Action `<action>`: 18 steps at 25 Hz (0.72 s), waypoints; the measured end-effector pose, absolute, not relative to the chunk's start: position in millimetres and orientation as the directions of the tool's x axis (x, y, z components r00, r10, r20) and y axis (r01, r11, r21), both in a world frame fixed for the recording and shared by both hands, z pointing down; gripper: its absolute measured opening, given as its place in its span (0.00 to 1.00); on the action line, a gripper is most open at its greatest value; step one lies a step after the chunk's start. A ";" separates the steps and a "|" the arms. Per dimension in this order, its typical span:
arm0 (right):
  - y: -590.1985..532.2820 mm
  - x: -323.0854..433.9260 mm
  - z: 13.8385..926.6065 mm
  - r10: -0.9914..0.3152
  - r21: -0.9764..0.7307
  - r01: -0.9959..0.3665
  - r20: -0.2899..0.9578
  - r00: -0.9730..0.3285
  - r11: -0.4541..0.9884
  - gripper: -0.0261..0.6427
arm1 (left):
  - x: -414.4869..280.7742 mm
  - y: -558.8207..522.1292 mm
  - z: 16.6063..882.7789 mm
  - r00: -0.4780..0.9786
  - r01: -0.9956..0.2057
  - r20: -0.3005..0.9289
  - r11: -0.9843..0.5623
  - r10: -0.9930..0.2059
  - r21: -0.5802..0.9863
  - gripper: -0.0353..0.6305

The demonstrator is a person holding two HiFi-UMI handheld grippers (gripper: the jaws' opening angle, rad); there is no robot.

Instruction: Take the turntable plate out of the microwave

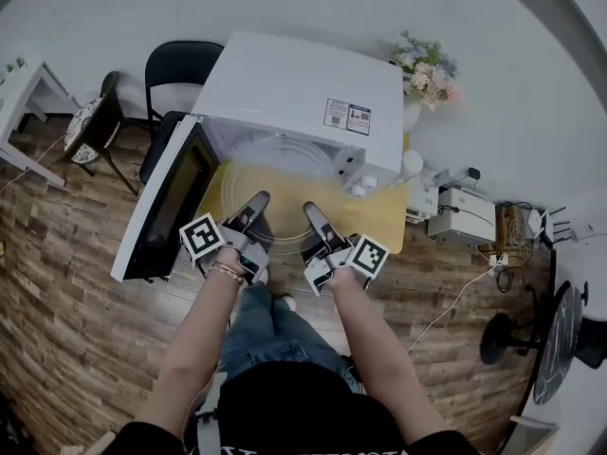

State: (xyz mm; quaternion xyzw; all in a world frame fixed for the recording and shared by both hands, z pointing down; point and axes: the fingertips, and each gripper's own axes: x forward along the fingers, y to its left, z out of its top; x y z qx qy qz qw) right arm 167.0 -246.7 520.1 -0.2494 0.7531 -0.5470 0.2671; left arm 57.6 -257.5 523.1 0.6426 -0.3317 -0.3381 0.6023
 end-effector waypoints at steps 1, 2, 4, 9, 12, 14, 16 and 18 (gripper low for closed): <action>-246.4 166.9 518.0 -0.656 -0.954 -0.086 -0.130 -0.744 0.287 0.13 | 59.3 -254.6 520.7 0.561 -0.027 -0.038 -0.064 -0.827 0.998 0.10; -245.3 166.6 515.5 -0.644 -0.952 -0.085 -0.132 -0.754 0.295 0.13 | 60.8 -251.4 518.1 0.569 -0.034 -0.041 -0.074 -0.821 0.997 0.10; -240.8 164.9 510.5 -0.620 -0.947 -0.081 -0.137 -0.772 0.311 0.13 | 62.6 -243.9 513.0 0.580 -0.041 -0.048 -0.089 -0.813 0.995 0.10; -227.5 158.7 500.1 -0.582 -0.929 -0.095 -0.142 -0.801 0.358 0.13 | 58.6 -229.5 506.2 0.575 -0.051 -0.057 -0.106 -0.816 0.993 0.10; -219.4 154.9 493.6 -0.554 -0.919 -0.099 -0.141 -0.820 0.381 0.13 | 57.7 -222.6 498.6 0.575 -0.043 -0.077 -0.124 -0.814 0.991 0.10; -214.4 153.4 489.8 -0.539 -0.916 -0.103 -0.134 -0.832 0.387 0.13 | 58.2 -218.7 493.7 0.579 -0.033 -0.094 -0.139 -0.810 0.990 0.10; -211.5 154.2 487.7 -0.539 -0.926 -0.091 -0.131 -0.832 0.365 0.12 | 59.2 -216.1 489.0 0.583 -0.027 -0.112 -0.157 -0.805 0.987 0.10; -209.4 157.0 484.8 -0.549 -0.942 -0.032 -0.166 -0.819 0.334 0.11 | 61.4 -214.7 482.1 0.590 -0.038 -0.134 -0.193 -0.796 0.980 0.10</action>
